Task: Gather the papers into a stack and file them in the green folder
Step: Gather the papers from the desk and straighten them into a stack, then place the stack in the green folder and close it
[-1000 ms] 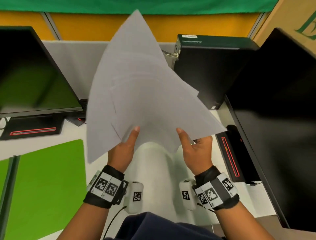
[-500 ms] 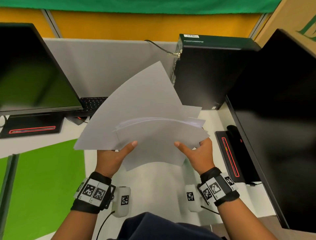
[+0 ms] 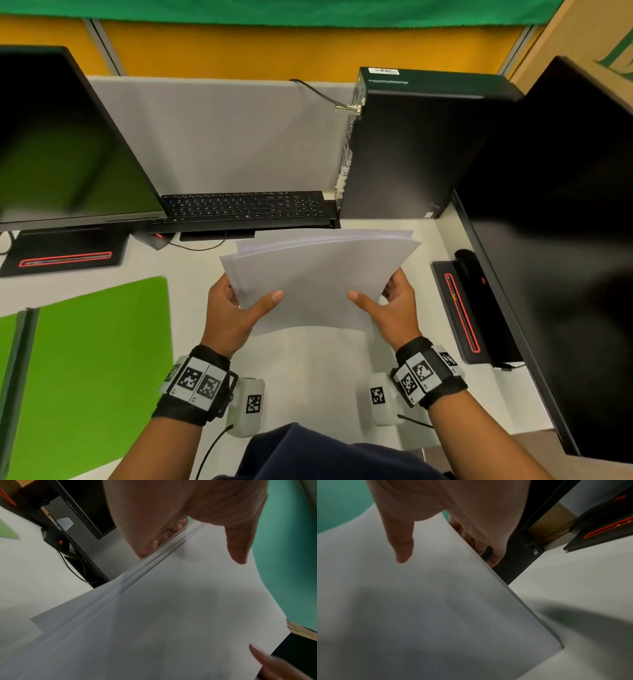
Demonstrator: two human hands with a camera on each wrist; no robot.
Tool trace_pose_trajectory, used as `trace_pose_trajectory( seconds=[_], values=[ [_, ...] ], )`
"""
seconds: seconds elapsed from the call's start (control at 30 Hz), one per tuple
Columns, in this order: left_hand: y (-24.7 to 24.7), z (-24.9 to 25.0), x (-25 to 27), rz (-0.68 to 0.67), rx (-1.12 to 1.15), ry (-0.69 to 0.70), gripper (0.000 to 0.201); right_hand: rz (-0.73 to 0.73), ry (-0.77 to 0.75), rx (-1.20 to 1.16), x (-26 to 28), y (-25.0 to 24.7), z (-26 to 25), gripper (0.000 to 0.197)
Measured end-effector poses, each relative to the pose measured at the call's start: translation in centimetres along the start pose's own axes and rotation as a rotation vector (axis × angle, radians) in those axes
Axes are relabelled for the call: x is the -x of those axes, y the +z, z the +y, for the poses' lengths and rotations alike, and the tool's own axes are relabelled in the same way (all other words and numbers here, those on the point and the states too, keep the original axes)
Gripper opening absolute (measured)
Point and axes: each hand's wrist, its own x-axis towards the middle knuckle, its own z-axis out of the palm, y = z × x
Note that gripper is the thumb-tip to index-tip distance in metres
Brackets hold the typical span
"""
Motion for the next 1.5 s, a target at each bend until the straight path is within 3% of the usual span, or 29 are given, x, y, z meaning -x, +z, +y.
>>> trace_pose_trajectory(
  seconds=[0.2,0.37,0.53,0.6,0.7,0.77,0.97,1.13,1.27,1.33,1.5],
  values=[
    [0.9,0.9,-0.1,0.028,0.168,0.093,0.058,-0.026,-0.073,-0.057,0.1,0.7,-1.2,0.054],
    [1.8,2.1,-1.0,0.106,0.225,0.025,0.077,-0.033,-0.110,-0.090,-0.4,1.0,-1.9,0.057],
    [1.6,0.6,-0.7,0.154,0.274,-0.077,0.067,-0.024,-0.106,-0.096,-0.4,1.1,-1.7,0.054],
    [1.6,0.0,-0.1,0.132,0.301,-0.128,0.076,-0.049,-0.091,-0.101,-0.2,1.2,-1.5,0.053],
    [1.4,-0.1,0.3,0.118,0.278,-0.171,0.118,-0.046,-0.089,-0.107,-0.1,1.2,-1.3,0.055],
    [1.2,0.0,0.2,0.151,0.259,-0.154,0.124,-0.055,-0.092,-0.090,-0.1,1.2,-1.4,0.056],
    [1.1,1.6,-1.0,0.176,0.274,-0.033,0.088,-0.072,-0.098,-0.096,-0.5,1.1,-2.0,0.058],
    [1.6,1.0,-0.7,0.160,0.126,0.066,0.041,-0.064,-0.066,-0.017,-0.5,1.4,-1.2,0.051],
    [1.9,-0.8,0.4,0.140,0.046,-0.007,0.049,-0.049,-0.032,0.002,-0.2,1.3,0.4,0.053],
    [2.0,-1.7,0.7,0.147,-0.031,-0.057,0.043,-0.065,0.003,0.048,0.1,1.4,1.3,0.057],
    [2.4,-3.2,0.9,0.208,-0.102,-0.142,0.040,-0.112,0.016,0.278,0.6,2.0,2.8,0.044]
  ],
)
